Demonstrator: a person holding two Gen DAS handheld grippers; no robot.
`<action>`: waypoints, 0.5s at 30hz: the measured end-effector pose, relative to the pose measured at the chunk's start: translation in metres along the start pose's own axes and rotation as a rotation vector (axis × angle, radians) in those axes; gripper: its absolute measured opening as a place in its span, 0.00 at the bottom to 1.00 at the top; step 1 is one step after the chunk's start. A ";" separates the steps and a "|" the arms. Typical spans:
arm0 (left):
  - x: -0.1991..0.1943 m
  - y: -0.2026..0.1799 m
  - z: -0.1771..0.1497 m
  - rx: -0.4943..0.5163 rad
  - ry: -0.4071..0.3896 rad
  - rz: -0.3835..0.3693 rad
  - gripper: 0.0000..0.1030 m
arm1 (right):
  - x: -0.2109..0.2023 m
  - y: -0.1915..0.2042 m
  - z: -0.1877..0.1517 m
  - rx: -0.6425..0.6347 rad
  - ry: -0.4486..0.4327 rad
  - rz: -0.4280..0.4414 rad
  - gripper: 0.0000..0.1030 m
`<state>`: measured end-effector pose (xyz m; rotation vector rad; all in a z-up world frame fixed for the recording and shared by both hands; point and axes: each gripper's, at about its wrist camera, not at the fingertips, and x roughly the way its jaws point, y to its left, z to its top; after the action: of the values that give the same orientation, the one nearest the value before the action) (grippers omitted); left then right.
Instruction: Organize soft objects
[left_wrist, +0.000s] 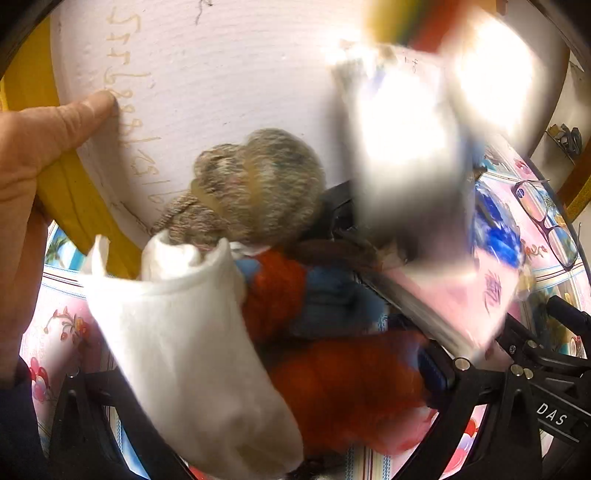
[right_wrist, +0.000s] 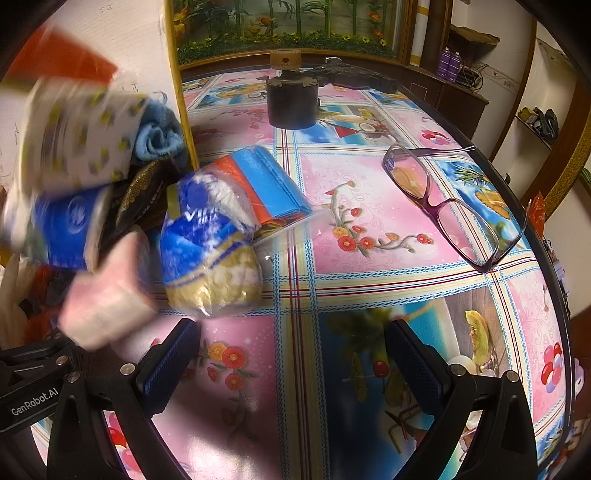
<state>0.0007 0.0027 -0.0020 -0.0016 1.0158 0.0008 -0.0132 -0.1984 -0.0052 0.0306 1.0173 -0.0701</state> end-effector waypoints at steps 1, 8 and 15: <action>0.000 0.000 0.000 0.000 0.000 0.000 1.00 | 0.000 0.000 0.000 0.000 0.000 0.000 0.99; 0.000 0.001 0.000 0.000 0.000 0.000 1.00 | 0.000 0.000 0.000 0.000 0.000 0.000 0.99; 0.001 0.001 0.000 0.000 0.000 0.000 1.00 | 0.000 0.000 0.000 0.000 0.000 0.000 0.99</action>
<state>0.0005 0.0039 -0.0027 -0.0015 1.0159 0.0008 -0.0133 -0.1984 -0.0051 0.0305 1.0172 -0.0699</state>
